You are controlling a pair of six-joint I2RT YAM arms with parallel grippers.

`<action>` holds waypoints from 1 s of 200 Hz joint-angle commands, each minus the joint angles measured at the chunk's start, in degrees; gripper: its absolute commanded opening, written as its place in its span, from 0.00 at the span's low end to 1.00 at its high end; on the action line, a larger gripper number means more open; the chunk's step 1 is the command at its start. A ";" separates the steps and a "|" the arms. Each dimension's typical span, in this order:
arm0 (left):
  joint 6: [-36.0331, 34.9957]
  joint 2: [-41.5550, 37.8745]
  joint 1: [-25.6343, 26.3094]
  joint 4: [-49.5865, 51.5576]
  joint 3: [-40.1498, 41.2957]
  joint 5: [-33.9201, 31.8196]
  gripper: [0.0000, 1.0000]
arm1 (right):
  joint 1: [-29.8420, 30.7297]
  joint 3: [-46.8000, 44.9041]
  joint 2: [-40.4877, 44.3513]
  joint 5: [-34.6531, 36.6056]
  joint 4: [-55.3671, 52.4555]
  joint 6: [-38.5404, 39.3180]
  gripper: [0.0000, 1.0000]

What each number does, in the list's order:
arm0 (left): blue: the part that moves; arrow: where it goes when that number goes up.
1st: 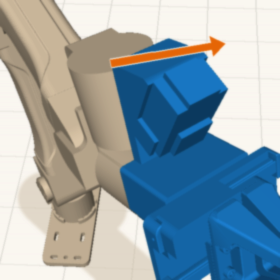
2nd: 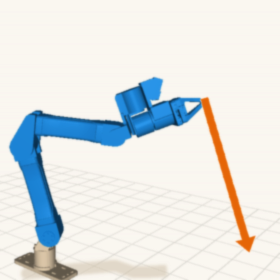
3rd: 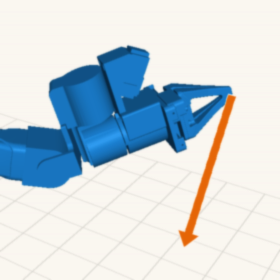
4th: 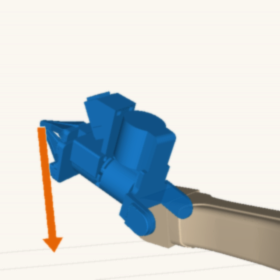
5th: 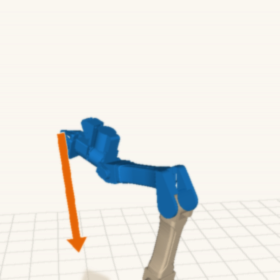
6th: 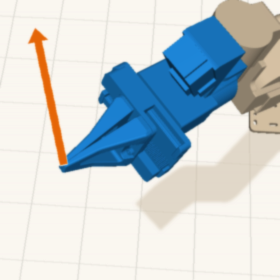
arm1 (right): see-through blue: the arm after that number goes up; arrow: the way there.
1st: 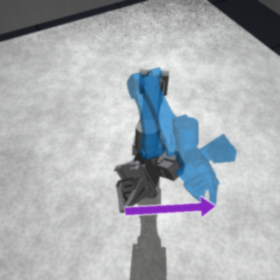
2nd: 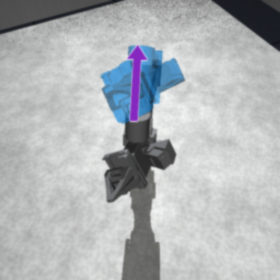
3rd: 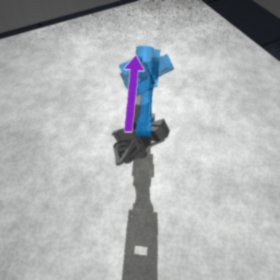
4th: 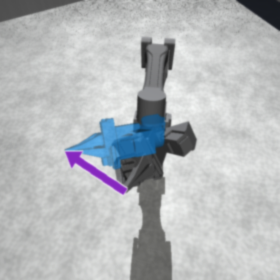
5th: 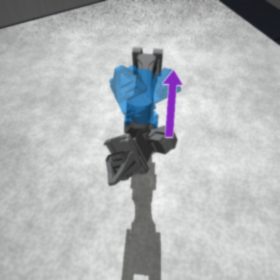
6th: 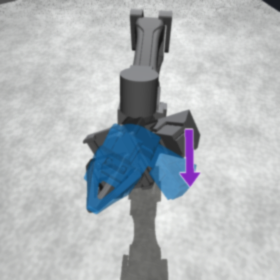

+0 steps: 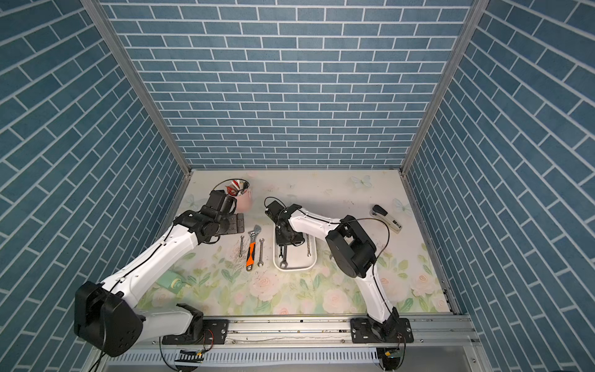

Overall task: Take out the wrench from the storage box
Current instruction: Pick up the wrench from the storage box.

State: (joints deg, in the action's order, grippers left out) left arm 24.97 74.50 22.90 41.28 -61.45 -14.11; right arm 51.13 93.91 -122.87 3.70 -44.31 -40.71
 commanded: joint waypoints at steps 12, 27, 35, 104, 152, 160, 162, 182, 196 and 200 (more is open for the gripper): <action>-0.22 0.50 -0.16 0.25 0.54 -0.57 0.97 | -1.12 -1.15 2.10 2.46 -3.52 -0.25 0.43; -0.14 0.42 -0.20 0.30 0.59 -0.66 0.97 | -1.04 -0.98 2.58 1.43 -2.84 -0.42 0.43; -0.18 0.45 -0.14 0.29 0.63 -0.66 0.97 | -0.88 -0.94 2.80 0.85 -2.49 -0.59 0.43; 0.05 0.98 -0.22 -0.32 1.26 -0.14 0.97 | 0.99 -2.45 3.32 -1.78 -0.58 -2.49 0.46; -0.12 1.78 -0.15 -0.52 1.54 -0.39 0.97 | 1.88 -2.45 1.12 -1.98 -1.28 -2.71 0.44; -0.19 1.82 -0.14 -0.50 1.51 -0.54 0.97 | 2.02 -2.33 0.81 -1.71 -1.68 -2.58 0.42; -0.19 1.82 -0.18 -0.50 1.47 -0.56 0.97 | 2.08 -2.33 0.75 -1.62 -1.79 -2.54 0.41; -0.26 1.80 -0.13 -0.50 1.21 -0.74 0.97 | 2.06 -2.40 0.31 -1.35 -2.51 -1.49 0.33; -0.35 1.91 -0.16 -0.41 1.01 -0.84 0.97 | 2.03 -3.05 0.82 -1.45 -1.99 -0.69 0.26; -0.28 1.89 -0.13 -0.32 1.02 -0.84 0.97 | 2.03 -3.23 1.04 -1.57 -1.78 -0.29 0.25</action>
State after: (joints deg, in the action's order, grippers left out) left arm 24.97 76.03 22.90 41.06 -60.42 -13.98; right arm 52.86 91.77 -121.32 1.74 -44.82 -42.09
